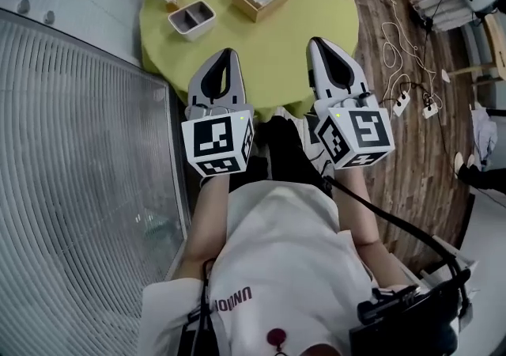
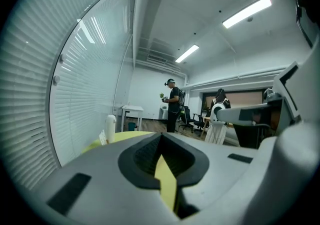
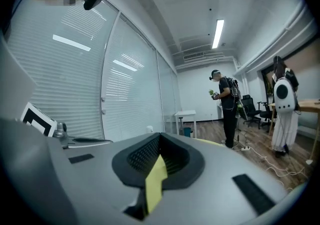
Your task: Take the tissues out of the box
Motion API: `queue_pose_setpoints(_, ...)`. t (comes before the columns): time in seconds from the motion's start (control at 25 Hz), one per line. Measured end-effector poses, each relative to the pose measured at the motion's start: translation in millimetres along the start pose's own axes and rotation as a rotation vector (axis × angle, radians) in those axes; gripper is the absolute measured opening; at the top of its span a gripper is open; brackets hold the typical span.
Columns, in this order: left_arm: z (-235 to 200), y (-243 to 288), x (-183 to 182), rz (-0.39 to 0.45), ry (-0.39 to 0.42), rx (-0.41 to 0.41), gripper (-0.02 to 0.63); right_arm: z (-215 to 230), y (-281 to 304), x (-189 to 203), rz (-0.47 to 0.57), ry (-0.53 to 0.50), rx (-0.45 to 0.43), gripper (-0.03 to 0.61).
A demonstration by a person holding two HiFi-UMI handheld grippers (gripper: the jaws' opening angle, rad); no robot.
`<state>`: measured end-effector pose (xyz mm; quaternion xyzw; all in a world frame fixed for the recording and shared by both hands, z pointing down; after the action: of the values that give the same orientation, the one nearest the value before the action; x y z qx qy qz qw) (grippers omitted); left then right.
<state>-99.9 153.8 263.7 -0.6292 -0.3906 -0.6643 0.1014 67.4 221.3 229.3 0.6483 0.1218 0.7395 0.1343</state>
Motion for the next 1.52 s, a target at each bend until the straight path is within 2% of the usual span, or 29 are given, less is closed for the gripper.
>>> queue_pose_setpoints(0.28, -6.0, 38.5, -24.6, 0.001, 0.017, -0.056, 0.009, 34.3, 43.8, -18.0, 0.014, 0.003, -0.052, 0.020)
queue_pose_setpoints(0.68, -11.8, 111.8, -49.7, -0.023, 0.006, -0.119, 0.009, 88.3, 122.3, -34.2, -0.040, -0.022, -0.116, 0.020)
queue_pose_setpoints(0.84, -12.6, 133.7, -46.8, -0.048, -0.012, -0.173, 0.009, 108.9, 151.1, -27.5, -0.086, -0.032, -0.159, 0.020)
queue_pose_setpoints(1.04, -16.0, 150.0, -38.5, -0.077, -0.076, -0.240, 0.009, 122.3, 174.0, -23.3, -0.130, -0.042, -0.209, 0.020)
queue_pose_setpoints(1.28, -13.0, 160.6, -27.5, -0.096, -0.101, -0.282, 0.009, 130.8, 200.2, -19.9, -0.171, -0.103, -0.272, 0.020)
queue_pose_setpoints(1.52, -12.4, 162.6, -20.5, -0.117, -0.161, -0.296, 0.009, 138.8, 217.5, -15.0, -0.213, -0.088, -0.266, 0.020)
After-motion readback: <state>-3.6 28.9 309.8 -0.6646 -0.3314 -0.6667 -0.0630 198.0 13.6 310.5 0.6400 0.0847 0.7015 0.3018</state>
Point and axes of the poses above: the fingertips, and each gripper's own axes: y forward along the fingers, z to its right, x out of its underside, the point moved 6 cm from there along -y, backward along the fingers, and after that the axes turned 11 degrees about -z, right-handed, at the moved point
